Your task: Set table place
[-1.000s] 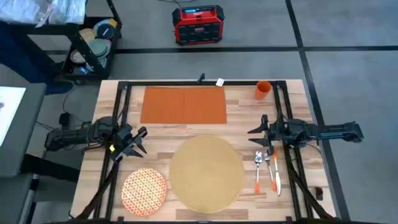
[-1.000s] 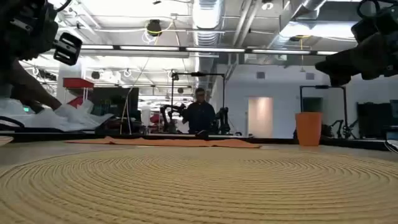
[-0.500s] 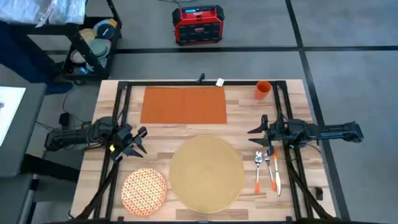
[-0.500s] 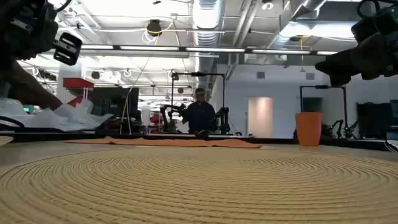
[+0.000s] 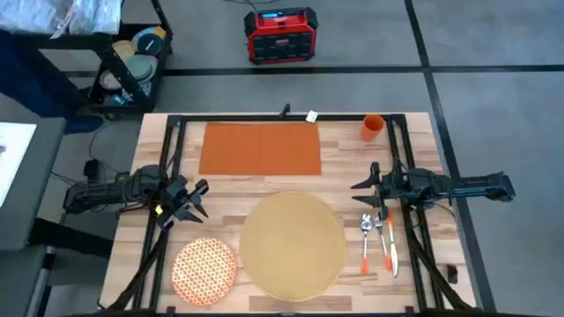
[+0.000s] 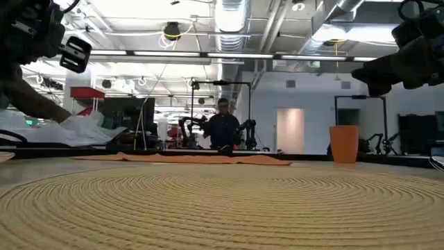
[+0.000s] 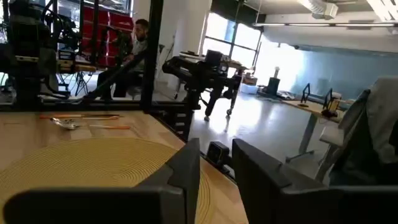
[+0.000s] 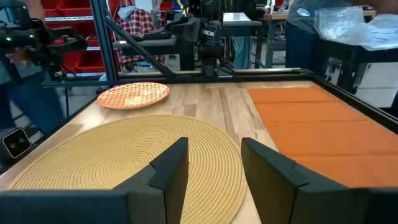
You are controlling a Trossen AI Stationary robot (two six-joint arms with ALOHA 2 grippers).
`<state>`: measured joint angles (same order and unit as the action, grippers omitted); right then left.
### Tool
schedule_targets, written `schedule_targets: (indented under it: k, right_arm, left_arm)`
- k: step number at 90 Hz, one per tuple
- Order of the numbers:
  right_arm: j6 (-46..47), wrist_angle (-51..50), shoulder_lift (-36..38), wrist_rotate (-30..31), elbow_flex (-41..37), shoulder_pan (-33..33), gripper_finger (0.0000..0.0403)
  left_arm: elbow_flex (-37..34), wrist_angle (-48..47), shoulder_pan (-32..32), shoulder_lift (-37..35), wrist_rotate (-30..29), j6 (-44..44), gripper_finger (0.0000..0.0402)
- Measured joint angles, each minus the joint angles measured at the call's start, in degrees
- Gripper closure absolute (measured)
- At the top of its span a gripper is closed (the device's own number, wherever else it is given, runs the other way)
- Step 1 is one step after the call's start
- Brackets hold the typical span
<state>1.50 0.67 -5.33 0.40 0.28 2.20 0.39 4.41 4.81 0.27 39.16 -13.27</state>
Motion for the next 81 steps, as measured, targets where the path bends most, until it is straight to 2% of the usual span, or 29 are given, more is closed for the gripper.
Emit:
schedule_targets:
  k: [15, 39, 45, 59, 73, 81]
  right_arm:
    - [-0.01, 0.0, 0.01, 0.0, 0.02, 0.0, 0.0266]
    - [-0.01, 0.0, -0.01, 0.0, 0.01, 0.0, 0.0266]
    - [0.01, 0.0, 0.01, 0.0, 0.01, 0.0, 0.0266]
    - [-0.01, 0.0, 0.01, 0.0, 0.02, 0.0, 0.0266]
    - [0.02, 0.0, 0.01, 0.0, 0.02, 0.0, 0.0266]
    - [0.01, 0.0, 0.01, 0.0, 0.0, 0.0, 0.0266]
  left_arm:
    - [-0.01, 0.11, -0.01, 0.0, -0.01, -2.3, 0.0325]
    - [-0.01, 4.78, -0.01, 0.04, -0.18, -18.06, 0.0325]
    - [-0.01, 5.17, -0.01, -0.02, -2.78, -24.13, 0.0325]
    - [0.01, 5.3, -0.01, 0.0, -17.37, -36.88, 0.0325]
    - [0.01, 5.26, 0.27, 0.12, -43.31, -44.43, 0.0325]
    - [0.01, 5.27, 0.67, 0.1, -54.01, -43.72, 0.0325]
